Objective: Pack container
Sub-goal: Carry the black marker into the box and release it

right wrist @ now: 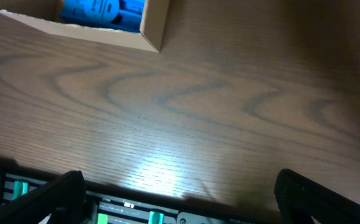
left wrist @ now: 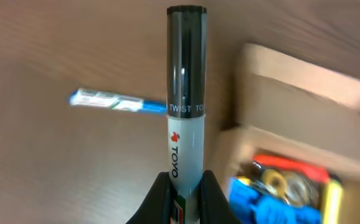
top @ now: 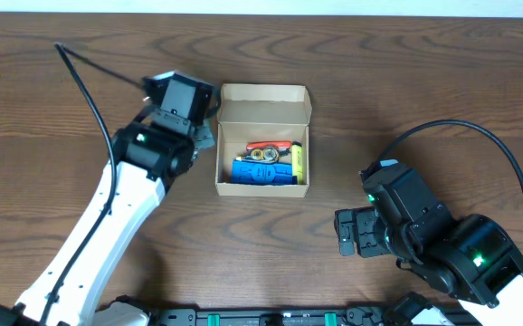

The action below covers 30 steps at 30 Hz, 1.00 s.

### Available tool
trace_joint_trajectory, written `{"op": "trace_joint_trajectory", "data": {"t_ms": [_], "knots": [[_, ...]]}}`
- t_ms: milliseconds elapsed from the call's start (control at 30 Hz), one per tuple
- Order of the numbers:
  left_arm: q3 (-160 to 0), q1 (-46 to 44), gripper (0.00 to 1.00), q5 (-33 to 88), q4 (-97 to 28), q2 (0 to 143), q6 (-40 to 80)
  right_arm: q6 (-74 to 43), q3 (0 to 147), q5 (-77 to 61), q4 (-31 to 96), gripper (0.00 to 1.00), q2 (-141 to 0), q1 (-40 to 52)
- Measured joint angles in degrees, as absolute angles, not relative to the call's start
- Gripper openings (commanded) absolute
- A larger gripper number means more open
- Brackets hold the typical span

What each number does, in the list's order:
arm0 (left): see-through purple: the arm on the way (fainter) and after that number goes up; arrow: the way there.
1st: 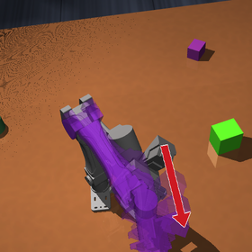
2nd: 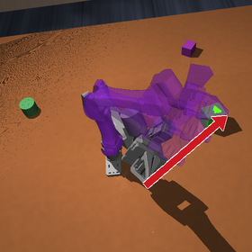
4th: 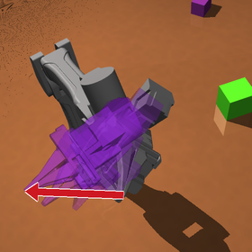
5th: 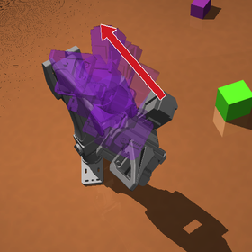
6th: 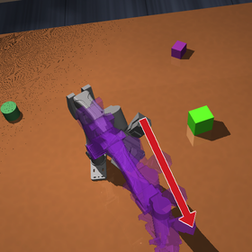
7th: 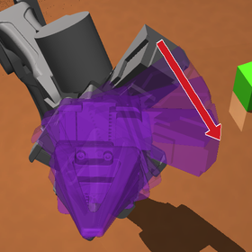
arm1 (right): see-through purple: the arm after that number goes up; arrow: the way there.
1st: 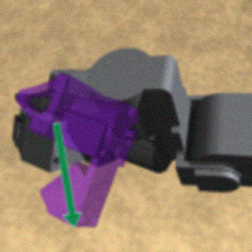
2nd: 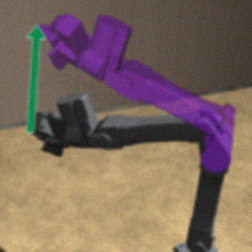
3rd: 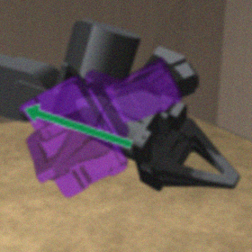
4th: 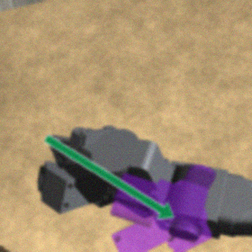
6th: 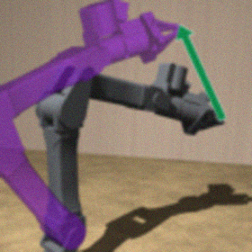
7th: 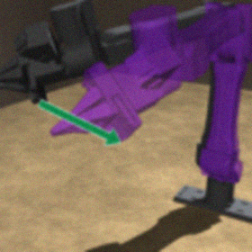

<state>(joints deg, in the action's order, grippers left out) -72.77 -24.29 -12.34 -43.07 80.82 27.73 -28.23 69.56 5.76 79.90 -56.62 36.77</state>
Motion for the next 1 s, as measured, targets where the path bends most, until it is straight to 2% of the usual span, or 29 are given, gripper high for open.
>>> {"op": "trace_joint_trajectory", "data": {"t_ms": [200,300,467,667,1000], "knots": [[-72.79,-28.82,0.05,1.37,-38.70,81.19,-9.19,-28.23,69.56,5.80,79.90,0.99,-56.62,36.77],[-72.79,-29.26,0.06,4.27,-38.70,82.87,-26.04,-28.23,69.56,5.80,79.90,0.99,-56.62,36.77],[-72.79,-29.30,0.06,6.20,-38.74,87.96,-46.78,-28.23,69.56,5.78,79.90,0.99,-56.62,36.77],[-72.79,-29.36,0.05,8.82,-38.20,93.32,-57.71,-28.23,69.56,5.80,79.90,0.99,-56.62,36.77],[-72.77,-30.76,0.06,13.45,-37.06,95.11,-64.47,-28.23,69.56,5.80,79.90,0.99,-56.62,36.77]]}}
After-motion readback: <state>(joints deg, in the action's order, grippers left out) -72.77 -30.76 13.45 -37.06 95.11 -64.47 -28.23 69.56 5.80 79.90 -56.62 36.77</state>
